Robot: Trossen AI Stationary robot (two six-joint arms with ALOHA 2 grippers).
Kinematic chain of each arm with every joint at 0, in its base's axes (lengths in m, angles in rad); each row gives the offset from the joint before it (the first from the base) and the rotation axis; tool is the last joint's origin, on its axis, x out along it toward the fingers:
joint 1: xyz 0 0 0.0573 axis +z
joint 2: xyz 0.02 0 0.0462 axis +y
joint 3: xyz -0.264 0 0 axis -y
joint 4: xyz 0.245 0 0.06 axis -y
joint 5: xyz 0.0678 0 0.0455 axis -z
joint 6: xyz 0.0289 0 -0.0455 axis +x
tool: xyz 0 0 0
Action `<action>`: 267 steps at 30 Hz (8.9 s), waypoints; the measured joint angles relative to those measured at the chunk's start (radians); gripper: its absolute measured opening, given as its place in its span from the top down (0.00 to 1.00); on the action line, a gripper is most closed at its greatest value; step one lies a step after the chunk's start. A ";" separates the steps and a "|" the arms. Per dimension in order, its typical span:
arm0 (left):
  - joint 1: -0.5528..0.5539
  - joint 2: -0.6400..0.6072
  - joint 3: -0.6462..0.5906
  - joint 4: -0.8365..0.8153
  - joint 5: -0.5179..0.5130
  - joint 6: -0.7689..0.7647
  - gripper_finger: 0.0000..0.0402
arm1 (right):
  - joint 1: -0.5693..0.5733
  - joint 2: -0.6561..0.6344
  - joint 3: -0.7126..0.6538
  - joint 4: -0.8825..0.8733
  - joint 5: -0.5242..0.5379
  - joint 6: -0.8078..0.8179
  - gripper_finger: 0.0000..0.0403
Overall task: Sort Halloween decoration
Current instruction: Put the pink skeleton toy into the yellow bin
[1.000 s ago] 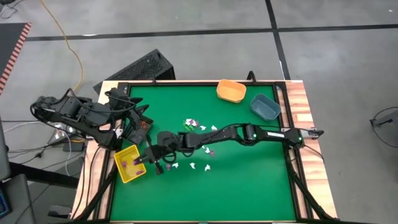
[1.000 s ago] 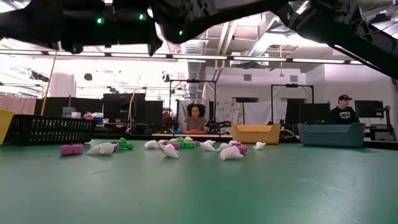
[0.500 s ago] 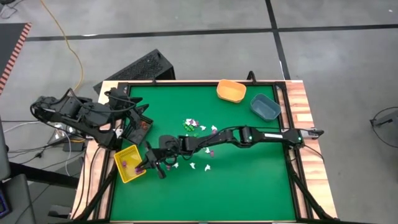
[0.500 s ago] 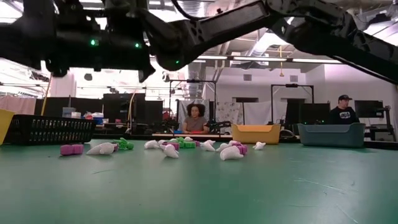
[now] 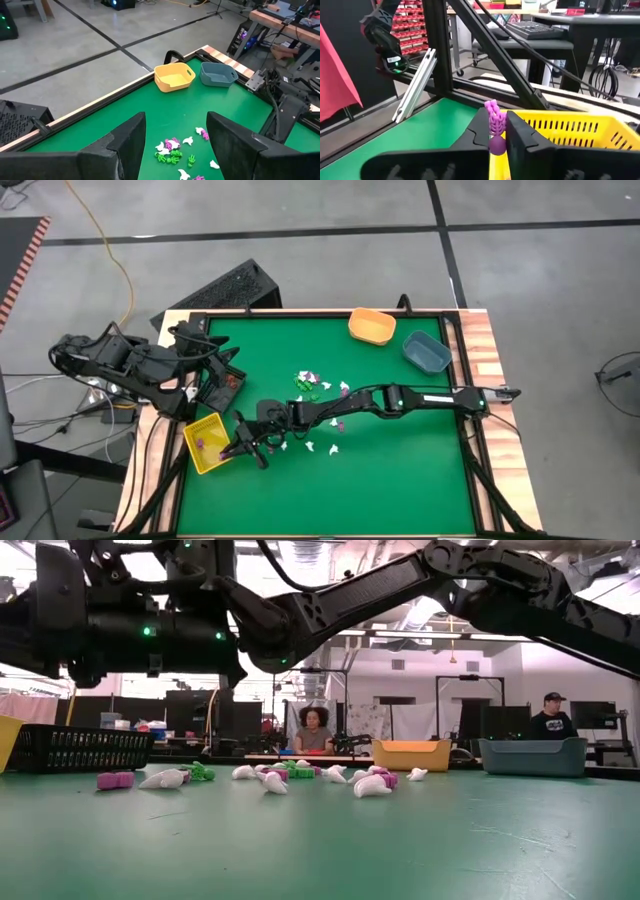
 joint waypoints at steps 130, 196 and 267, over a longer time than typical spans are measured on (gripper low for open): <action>0.000 0.000 0.000 -0.001 -0.103 0.087 0.50 | -0.248 -0.900 -1.183 -0.937 0.502 -0.781 0.83; 0.001 0.000 0.000 -0.001 -0.124 0.060 0.50 | -0.005 -0.140 -0.051 -0.116 0.163 -0.176 0.99; 0.000 0.000 0.000 -0.001 -0.123 0.076 0.50 | -0.177 -0.321 -0.004 -1.141 0.317 -0.343 0.73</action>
